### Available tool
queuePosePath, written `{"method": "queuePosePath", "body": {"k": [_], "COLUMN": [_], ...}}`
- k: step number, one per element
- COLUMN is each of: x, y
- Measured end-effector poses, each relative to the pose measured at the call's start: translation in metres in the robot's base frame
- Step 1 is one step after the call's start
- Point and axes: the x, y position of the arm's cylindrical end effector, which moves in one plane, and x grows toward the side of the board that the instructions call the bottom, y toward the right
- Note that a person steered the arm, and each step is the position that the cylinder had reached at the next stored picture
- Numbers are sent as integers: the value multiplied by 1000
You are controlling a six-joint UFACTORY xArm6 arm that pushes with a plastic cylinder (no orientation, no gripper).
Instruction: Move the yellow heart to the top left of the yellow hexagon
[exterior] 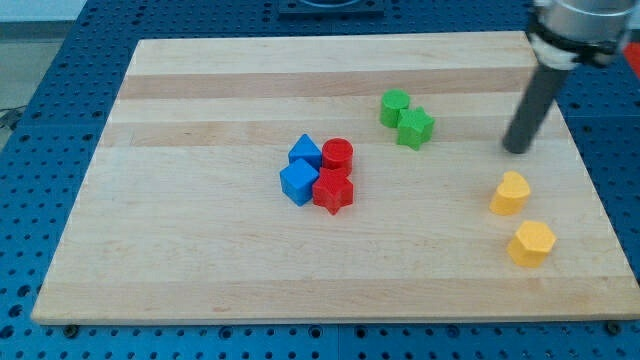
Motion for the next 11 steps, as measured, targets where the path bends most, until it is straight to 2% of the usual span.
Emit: {"method": "queuePosePath", "body": {"k": [1,2,3,4,5,8,10,11], "x": [1,1,21,28,57,46,95,91], "y": [-25,-24,15,28,28,-9,-6,-1]}}
